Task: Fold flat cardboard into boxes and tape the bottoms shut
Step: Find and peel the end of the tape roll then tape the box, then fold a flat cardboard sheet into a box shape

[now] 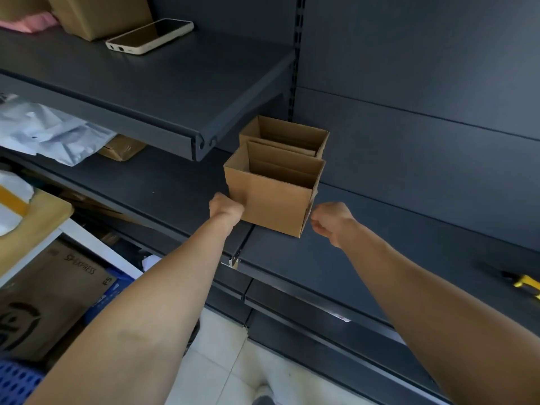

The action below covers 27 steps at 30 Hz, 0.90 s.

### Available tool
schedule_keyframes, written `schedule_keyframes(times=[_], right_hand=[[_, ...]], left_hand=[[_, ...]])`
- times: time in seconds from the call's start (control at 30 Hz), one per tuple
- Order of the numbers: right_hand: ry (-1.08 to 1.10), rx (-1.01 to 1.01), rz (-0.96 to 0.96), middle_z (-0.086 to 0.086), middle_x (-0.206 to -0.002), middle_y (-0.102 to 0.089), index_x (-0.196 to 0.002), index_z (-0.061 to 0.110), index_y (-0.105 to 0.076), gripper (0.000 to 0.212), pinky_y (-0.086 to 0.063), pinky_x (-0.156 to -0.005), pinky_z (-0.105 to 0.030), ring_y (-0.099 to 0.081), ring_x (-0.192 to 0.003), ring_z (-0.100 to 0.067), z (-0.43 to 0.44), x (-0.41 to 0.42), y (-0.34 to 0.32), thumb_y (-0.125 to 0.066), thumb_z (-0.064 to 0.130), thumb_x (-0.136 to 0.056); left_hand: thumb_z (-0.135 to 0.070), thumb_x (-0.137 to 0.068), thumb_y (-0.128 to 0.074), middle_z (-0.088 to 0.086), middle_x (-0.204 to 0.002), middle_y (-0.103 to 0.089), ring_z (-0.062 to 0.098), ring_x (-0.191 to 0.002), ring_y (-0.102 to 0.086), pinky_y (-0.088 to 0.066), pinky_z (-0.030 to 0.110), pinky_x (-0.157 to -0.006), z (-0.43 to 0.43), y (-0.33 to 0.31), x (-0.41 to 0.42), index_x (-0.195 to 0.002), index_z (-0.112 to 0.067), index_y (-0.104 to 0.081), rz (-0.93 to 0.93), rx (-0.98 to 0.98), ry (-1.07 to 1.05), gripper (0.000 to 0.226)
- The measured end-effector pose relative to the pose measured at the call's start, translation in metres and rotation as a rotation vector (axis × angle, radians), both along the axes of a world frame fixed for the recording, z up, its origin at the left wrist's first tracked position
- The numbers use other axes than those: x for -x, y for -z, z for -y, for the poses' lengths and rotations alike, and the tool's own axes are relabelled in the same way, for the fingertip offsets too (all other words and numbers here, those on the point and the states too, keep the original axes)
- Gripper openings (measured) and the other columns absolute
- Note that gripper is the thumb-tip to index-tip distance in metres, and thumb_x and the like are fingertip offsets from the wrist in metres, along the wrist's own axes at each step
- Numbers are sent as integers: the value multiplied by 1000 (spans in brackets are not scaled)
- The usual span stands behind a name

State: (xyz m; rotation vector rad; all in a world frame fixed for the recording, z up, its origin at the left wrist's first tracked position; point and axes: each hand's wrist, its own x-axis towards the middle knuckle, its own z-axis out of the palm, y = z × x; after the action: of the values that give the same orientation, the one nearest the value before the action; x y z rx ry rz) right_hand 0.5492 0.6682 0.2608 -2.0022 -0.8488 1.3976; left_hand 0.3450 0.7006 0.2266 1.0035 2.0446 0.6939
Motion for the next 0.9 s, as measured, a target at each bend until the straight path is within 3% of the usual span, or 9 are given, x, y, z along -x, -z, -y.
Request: schedule_keyframes(times=[0.07,0.13,0.3,0.43,0.5,0.57,0.63,0.73,0.9], right_hand=[[-56,-52,19,-5,-84,-55,-89,8,-60,16,-51,-86,-32,-53,-75,-16,5,-2,-6,-47,0,-89],[-120,-115,99,-2,-72,-46,-68,17,-46,24,-44,-60,-24,-45,-62,-14,9,-5,-16,-51,3,-88],[-369,-296,282,1,-63,-38,-66,13,-40,22,-25,-35,-19,-31,-51,-12,32,-14,-46,-45,3,-85],[-689,-433,438,-6,-85,-50,-92,7,-49,5,-34,-46,-23,-48,-71,-19,61,-21,-73,-45,8,-88],[-825,-473,515,-11,-98,-55,-102,5,-50,13,-43,-54,-27,-55,-83,-24,76,-23,-85,-47,10,-90],[-937,-533,612,-14,-110,-59,-115,3,-52,26,-52,-72,-35,-59,-96,-29,90,-24,-94,-50,11,-90],[-1025,-620,694,-16,-115,-59,-119,3,-52,30,-52,-82,-38,-58,-102,-31,104,-20,-103,-52,11,-90],[-1123,-754,736,-17,-117,-58,-117,2,-53,28,-49,-79,-35,-56,-106,-31,123,-2,-114,-53,15,-92],[-1259,-957,736,-17,-120,-53,-116,4,-50,31,-44,-82,-38,-52,-112,-34,166,59,-129,-58,19,-90]], left_hand=[[-3,-87,-57,19,-128,-53,32,-113,-55,-44,30,-76,7,-8,-1,-130,3,-44,-32,9,-5,45],[1,-87,-54,20,-132,-51,33,-117,-54,-47,33,-79,16,-17,-3,-132,5,-43,-74,-5,-1,46],[-5,-91,-52,16,-126,-54,29,-112,-56,-45,30,-77,53,-46,-25,-125,0,-49,-163,-148,61,34],[-8,-91,-57,14,-127,-47,27,-108,-53,-40,26,-79,95,-68,-56,-126,-5,-51,-236,-307,142,36],[-7,-90,-57,14,-125,-46,26,-107,-52,-40,25,-82,119,-79,-68,-125,-5,-52,-294,-375,167,36],[-7,-90,-57,12,-122,-47,26,-107,-53,-41,26,-88,146,-90,-77,-125,-4,-52,-349,-430,175,36],[-7,-90,-56,11,-120,-46,27,-106,-54,-43,32,-92,174,-101,-80,-126,-4,-51,-420,-464,181,36],[-8,-91,-56,11,-122,-46,28,-101,-55,-44,36,-90,217,-119,-75,-127,-5,-51,-527,-502,159,36],[-9,-94,-53,9,-127,-45,25,-107,-53,-42,30,-86,291,-137,-32,-129,-9,-49,-686,-453,31,36]])
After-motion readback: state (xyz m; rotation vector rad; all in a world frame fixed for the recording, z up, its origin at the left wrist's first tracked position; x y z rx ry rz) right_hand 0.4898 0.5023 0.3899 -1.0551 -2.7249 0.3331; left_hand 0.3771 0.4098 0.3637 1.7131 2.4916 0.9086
